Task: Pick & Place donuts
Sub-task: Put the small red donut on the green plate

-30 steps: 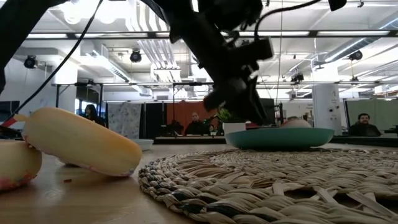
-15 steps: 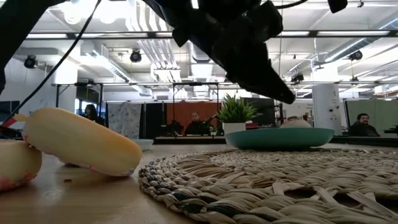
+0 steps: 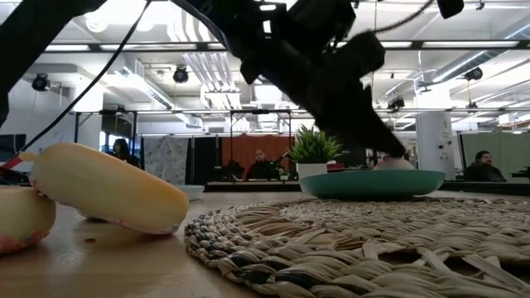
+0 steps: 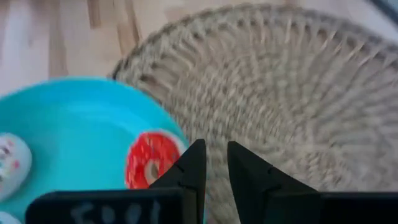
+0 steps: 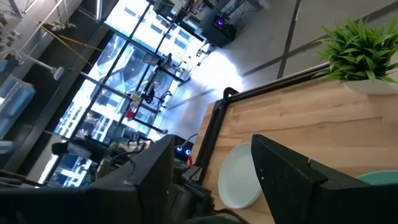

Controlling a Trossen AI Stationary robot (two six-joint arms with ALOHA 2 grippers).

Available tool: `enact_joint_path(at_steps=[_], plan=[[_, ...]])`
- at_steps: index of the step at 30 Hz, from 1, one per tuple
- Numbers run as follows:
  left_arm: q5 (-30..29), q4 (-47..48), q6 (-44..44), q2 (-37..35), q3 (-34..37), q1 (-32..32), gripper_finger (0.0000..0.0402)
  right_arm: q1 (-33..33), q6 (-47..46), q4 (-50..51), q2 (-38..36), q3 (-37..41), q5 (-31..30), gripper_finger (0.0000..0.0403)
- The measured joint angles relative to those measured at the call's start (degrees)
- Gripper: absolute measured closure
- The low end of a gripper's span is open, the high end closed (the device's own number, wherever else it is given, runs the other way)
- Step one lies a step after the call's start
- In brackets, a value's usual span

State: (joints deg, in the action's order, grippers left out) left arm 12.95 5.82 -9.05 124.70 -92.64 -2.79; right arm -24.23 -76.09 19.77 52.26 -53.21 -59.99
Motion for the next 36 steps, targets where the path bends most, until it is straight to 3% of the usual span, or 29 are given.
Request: enact_joint_path(at_steps=[5, 9, 18, 36], plan=[[-5.67, -0.96, -1.37, 0.66, 0.0, 0.28, 0.0362, 0.0, 0.0, 0.25, -0.01, 0.0, -0.02, 0.0197], [-5.78, -1.29, -0.39, 0.66, -0.19, 1.34, 0.0362, 0.0, -0.3, 1.04, -0.01, 0.0, -0.07, 0.0197], [-0.13, 0.59, 2.53, 0.69, 0.11, 3.04, 0.0362, 0.0, -0.61, 1.11, -0.01, 0.0, -0.11, 0.0197], [1.52, 2.51, 3.1, 0.66, 0.18, 1.72, 0.0362, 0.0, -0.85, 1.09, -0.01, 0.0, -0.11, 0.0197]])
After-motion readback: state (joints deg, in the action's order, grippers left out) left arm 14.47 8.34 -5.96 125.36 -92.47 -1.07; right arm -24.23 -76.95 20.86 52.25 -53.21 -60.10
